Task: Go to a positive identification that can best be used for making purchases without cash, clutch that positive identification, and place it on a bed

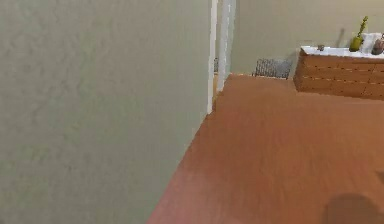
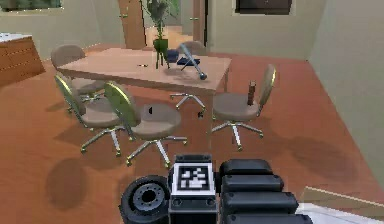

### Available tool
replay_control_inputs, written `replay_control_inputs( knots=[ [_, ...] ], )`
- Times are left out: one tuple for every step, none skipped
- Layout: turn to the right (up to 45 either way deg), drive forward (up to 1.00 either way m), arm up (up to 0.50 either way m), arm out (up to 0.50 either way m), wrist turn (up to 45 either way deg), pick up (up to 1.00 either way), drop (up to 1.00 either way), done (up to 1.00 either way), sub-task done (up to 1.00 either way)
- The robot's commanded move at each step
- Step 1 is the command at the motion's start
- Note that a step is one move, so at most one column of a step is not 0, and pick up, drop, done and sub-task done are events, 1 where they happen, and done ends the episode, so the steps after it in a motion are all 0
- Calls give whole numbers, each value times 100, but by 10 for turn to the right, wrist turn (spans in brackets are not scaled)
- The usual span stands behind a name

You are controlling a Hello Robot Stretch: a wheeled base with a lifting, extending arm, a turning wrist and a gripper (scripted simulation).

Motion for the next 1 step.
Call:
replay_control_inputs(
  knots=[
    [30,0,0,0,0,0,0,0,0]
  ],
)
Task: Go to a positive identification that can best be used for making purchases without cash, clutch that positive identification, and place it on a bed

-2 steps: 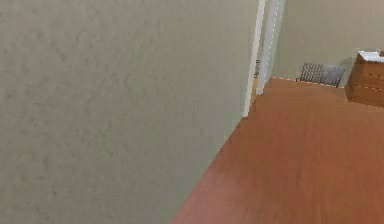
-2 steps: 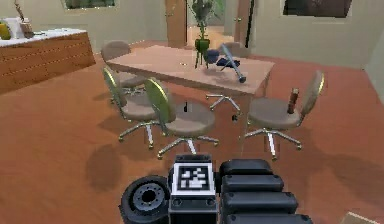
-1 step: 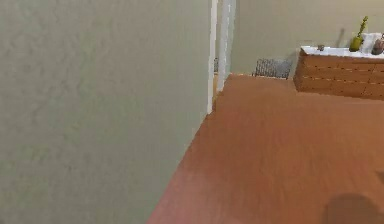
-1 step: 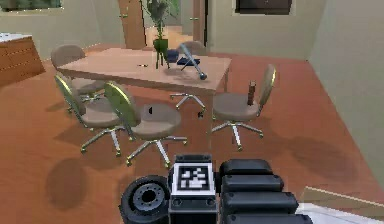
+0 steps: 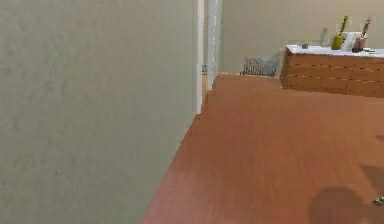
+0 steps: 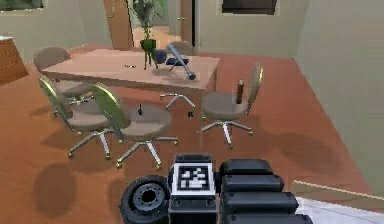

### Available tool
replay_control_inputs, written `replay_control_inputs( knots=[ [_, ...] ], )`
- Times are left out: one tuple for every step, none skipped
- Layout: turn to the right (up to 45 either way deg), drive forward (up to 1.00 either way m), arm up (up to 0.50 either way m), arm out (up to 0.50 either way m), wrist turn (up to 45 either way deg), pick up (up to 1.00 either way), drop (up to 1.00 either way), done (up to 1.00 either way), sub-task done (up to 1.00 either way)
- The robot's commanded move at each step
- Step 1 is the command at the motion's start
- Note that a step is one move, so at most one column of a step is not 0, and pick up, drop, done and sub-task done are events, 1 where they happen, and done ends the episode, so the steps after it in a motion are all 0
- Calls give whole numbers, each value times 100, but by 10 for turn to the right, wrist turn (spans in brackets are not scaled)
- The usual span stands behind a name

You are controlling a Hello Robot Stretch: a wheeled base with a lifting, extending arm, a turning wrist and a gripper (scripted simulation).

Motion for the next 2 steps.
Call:
replay_control_inputs(
  knots=[
    [-450,0,0,0,0,0,0,0,0],
    [-450,0,0,0,0,0,0,0,0]
  ],
)
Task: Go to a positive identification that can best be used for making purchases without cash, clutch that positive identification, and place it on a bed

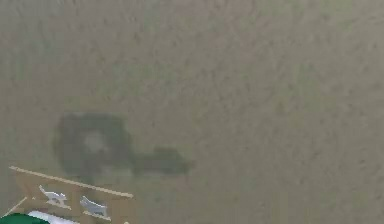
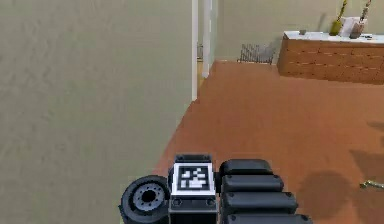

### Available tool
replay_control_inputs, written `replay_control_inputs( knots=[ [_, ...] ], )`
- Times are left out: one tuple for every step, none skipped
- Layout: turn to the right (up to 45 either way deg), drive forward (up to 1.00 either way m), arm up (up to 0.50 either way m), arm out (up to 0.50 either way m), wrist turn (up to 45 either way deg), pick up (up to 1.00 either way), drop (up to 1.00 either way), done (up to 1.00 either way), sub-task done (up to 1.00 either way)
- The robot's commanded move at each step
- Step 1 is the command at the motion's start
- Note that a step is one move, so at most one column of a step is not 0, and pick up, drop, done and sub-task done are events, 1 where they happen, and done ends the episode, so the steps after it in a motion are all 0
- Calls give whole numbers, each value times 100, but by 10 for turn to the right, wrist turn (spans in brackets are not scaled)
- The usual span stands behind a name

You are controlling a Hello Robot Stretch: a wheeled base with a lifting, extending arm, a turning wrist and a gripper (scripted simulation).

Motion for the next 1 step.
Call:
replay_control_inputs(
  knots=[
    [-450,0,0,0,0,0,0,0,0]
  ],
)
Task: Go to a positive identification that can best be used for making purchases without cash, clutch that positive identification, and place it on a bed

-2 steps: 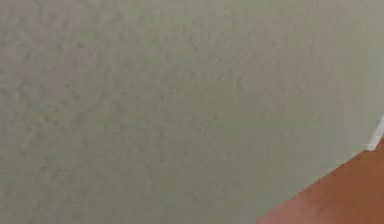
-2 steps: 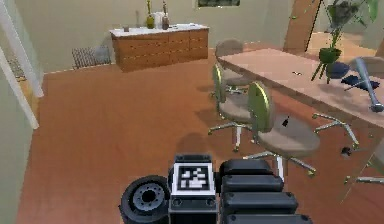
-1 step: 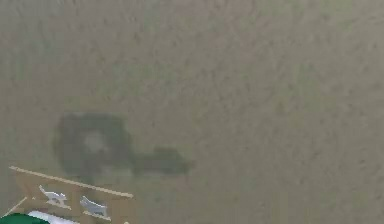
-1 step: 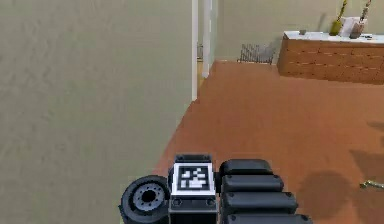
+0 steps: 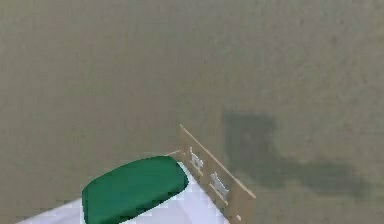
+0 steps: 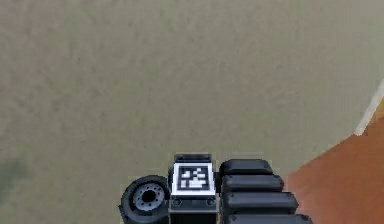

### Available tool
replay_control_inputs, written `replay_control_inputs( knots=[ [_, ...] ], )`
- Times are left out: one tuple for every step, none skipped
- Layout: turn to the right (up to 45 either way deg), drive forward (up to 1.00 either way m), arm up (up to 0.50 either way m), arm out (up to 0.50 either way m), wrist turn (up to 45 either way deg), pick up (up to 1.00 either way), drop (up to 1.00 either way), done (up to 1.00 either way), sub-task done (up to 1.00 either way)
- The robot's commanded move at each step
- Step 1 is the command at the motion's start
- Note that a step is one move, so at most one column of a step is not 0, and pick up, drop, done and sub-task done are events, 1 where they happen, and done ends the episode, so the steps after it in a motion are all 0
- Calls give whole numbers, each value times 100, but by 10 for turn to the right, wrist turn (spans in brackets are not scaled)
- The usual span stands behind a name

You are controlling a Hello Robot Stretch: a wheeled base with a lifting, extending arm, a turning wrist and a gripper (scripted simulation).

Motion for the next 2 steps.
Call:
replay_control_inputs(
  knots=[
    [-300,0,0,0,0,0,0,0,0],
    [-30,0,0,0,0,0,0,0,0]
  ],
)
